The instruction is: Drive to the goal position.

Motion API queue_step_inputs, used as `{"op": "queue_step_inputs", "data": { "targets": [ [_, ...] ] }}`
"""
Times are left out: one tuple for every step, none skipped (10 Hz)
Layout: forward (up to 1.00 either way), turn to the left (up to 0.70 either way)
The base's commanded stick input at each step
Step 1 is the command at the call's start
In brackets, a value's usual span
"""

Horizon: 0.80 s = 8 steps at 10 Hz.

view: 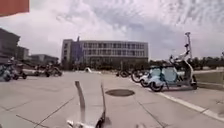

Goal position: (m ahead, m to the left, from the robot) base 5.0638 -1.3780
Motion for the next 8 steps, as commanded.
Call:
{"op": "queue_step_inputs", "data": {
  "targets": [
    [0.7,0.0],
    [0.7,0.0],
    [0.7,0.0],
    [0.7,0.0],
    [0.7,0.0],
    [0.7,0.0],
    [0.7,0.0],
    [0.7,0.0]
  ]
}}
